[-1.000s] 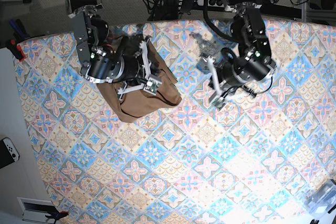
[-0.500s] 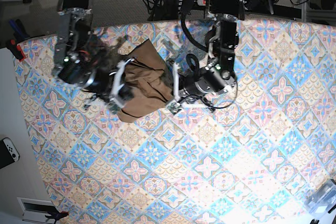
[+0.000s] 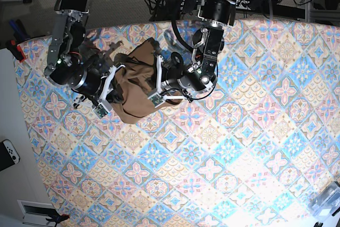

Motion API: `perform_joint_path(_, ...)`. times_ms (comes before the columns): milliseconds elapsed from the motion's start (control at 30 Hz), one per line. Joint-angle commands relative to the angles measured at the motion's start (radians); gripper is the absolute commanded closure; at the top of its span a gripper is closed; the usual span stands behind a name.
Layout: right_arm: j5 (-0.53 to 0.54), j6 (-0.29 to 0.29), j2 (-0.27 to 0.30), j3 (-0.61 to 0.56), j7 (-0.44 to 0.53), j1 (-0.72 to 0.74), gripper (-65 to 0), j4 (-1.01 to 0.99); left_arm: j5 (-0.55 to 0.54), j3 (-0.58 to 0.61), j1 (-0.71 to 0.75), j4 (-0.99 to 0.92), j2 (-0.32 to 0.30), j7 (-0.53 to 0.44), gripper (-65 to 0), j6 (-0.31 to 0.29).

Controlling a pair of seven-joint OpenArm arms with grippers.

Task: Layout the t-shirt on the table in an organized manner, then fold the t-shirt properly
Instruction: 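Fold the bundle over with both grippers, tucking the loose fabric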

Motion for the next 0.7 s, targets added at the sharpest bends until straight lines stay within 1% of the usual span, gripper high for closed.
perform_joint_path(0, 0.026, 0.002, -0.005, 0.003, 0.026, 0.016, 0.0, -0.002, -0.011, 0.002, -0.010, 0.006, 0.010, -0.029, 0.0, 0.001)
perform_joint_path(67, 0.026, 0.002, -0.011, 0.003, 0.045, 0.016, 0.0, -0.041, -0.011, 0.007, -0.009, -0.007, 0.010, -0.035, 0.0, 0.001)
perform_joint_path(167, 0.026, 0.002, -0.012, -0.005, 0.117, 0.016, 0.0, -0.117, -0.013, 0.003, -0.009, -0.044, 0.003, -0.038, 0.0, 0.001)
perform_joint_path(267, 0.026, 0.002, -0.008, -0.052, 0.169, 0.016, 0.0, -0.197, -0.013, 0.003, -0.005, -0.048, 0.001, -0.038, 0.0, 0.001)
perform_joint_path(367, 0.026, 0.002, -0.008, -0.105, 0.240, 0.016, 0.0, -0.278, -0.013, 0.003, 0.004, -0.050, -0.017, -0.040, 0.0, 0.001)
perform_joint_path(467, 0.026, 0.002, -0.008, -0.137, 0.301, 0.016, 0.0, -0.358, -0.013, 0.002, 0.004, -0.050, -0.020, -0.040, 0.0, 0.001)
perform_joint_path(600, 0.026, 0.002, -0.008, -0.147, 0.372, 0.016, 0.0, -0.470, -0.013, 0.002, 0.004, -0.050, -0.040, -0.040, 0.0, 0.001)
perform_joint_path(667, 0.026, 0.002, -0.008, -0.147, 0.390, 0.016, 0.0, -0.490, -0.014, 0.002, 0.004, -0.048, -0.043, -0.040, 0.0, 0.001)
